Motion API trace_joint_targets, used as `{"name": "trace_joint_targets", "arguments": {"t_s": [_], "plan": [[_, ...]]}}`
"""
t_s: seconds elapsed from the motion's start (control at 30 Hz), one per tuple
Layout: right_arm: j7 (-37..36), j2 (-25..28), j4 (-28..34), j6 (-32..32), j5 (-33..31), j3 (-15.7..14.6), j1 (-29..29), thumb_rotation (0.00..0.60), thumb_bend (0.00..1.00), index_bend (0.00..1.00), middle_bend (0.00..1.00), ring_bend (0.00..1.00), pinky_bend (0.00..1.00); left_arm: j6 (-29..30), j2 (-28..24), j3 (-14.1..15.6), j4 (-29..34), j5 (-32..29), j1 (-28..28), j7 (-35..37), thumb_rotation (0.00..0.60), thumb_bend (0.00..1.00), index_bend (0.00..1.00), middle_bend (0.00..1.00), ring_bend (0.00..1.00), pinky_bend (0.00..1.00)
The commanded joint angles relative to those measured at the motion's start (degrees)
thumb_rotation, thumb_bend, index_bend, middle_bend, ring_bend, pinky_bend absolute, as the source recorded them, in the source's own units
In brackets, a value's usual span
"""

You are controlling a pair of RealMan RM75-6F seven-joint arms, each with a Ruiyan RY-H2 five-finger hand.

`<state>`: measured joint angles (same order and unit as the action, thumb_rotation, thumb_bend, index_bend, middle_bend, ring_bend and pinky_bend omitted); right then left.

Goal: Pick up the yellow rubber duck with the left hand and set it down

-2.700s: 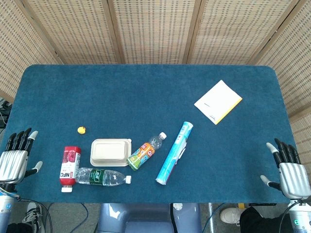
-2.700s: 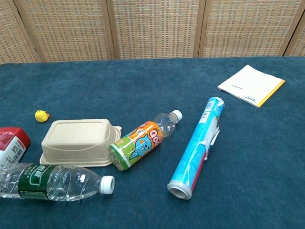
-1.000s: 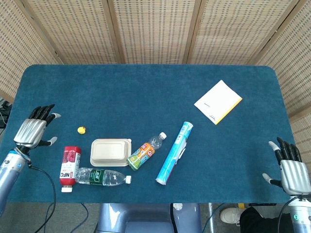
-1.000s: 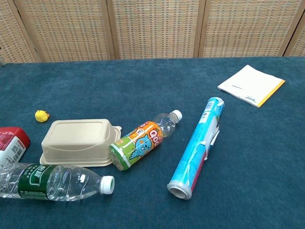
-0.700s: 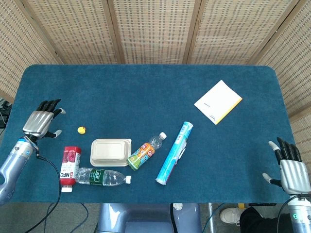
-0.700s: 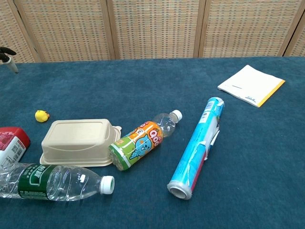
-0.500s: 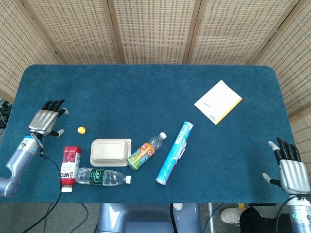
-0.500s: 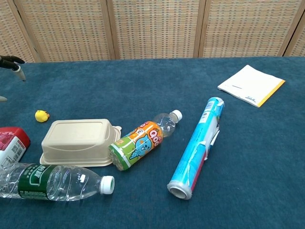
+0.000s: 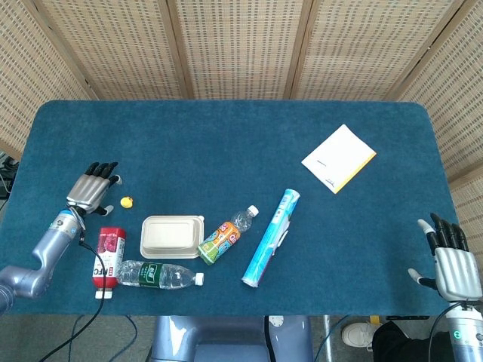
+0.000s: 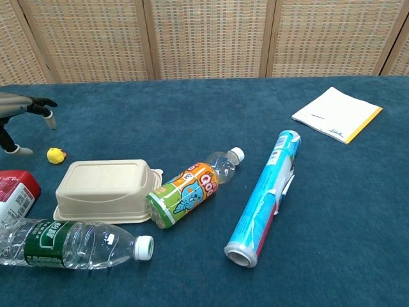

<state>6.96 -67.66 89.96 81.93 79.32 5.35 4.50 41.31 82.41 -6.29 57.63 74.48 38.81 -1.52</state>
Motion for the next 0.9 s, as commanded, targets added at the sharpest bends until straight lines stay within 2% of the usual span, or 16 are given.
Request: {"name": "trace_joint_targets", "arguments": {"t_s": [0.03,0.9], "plan": [[-0.15,0.06,-0.03,-0.21,-0.08,-0.05,0.03,0.6,0.0,0.11,0.0,0.0,0.0,-0.04,1.14,0.24,-0.83,0.01,0.2,0.15,0.6,0.28,0.3,0.0,0.0,0.0],[-1.29,0.44,-0.1,-0.5,-0.17,-0.05,0.09,0.6,0.0,0.1,0.0,0.0,0.0,-1.24,5.53,1.07,-4.65,-1.58,1.15,-0.93,0.6,0.28,0.36,0.0,0.0,0.0]]}}
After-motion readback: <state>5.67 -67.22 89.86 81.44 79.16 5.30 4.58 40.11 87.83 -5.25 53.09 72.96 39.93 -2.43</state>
